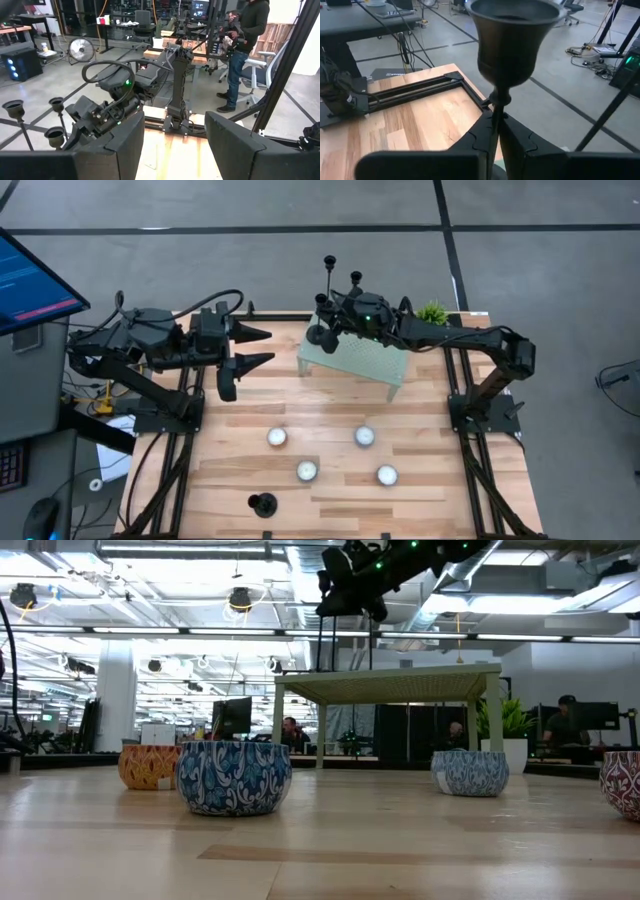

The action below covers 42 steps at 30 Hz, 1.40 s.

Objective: Pick & Place candle stick holders
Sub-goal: Put the black candle holder on the shelf

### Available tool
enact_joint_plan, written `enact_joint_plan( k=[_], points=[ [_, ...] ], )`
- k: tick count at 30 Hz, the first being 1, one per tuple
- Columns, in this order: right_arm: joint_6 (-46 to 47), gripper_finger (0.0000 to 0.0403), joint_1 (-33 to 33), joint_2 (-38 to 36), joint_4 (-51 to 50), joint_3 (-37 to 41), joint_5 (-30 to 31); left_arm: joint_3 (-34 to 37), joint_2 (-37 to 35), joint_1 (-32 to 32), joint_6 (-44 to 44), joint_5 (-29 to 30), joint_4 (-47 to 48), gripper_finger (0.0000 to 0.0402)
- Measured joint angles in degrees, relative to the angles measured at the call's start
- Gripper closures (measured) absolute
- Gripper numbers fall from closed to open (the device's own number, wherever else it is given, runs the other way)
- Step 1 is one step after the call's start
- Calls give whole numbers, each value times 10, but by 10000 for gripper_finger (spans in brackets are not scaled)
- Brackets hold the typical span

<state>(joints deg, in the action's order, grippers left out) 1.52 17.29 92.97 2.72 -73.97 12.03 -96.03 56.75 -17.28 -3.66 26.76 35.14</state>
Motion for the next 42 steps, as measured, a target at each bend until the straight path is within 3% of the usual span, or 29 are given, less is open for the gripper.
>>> enact_joint_plan(
  k=[12, 19, 30, 32, 42],
  points=[
    [0, 292, -4, 1, -23, -14, 0, 0, 0, 0, 0, 0, -3, 192],
    [-9, 245, -25, -2, -130, -79, 14, 0, 0, 0, 0, 0, -5, 192],
    [-7, 251, -128, -121, -263, -106, 67, 3, 0, 0, -3, -1, -4, 192],
    [9, 256, -160, -149, -303, -106, 88, 9, -1, -1, -20, -18, 24, 192],
    [165, 255, -368, -230, -507, -105, 254, 16, 33, -35, -252, -140, 349, 192]
  ],
)
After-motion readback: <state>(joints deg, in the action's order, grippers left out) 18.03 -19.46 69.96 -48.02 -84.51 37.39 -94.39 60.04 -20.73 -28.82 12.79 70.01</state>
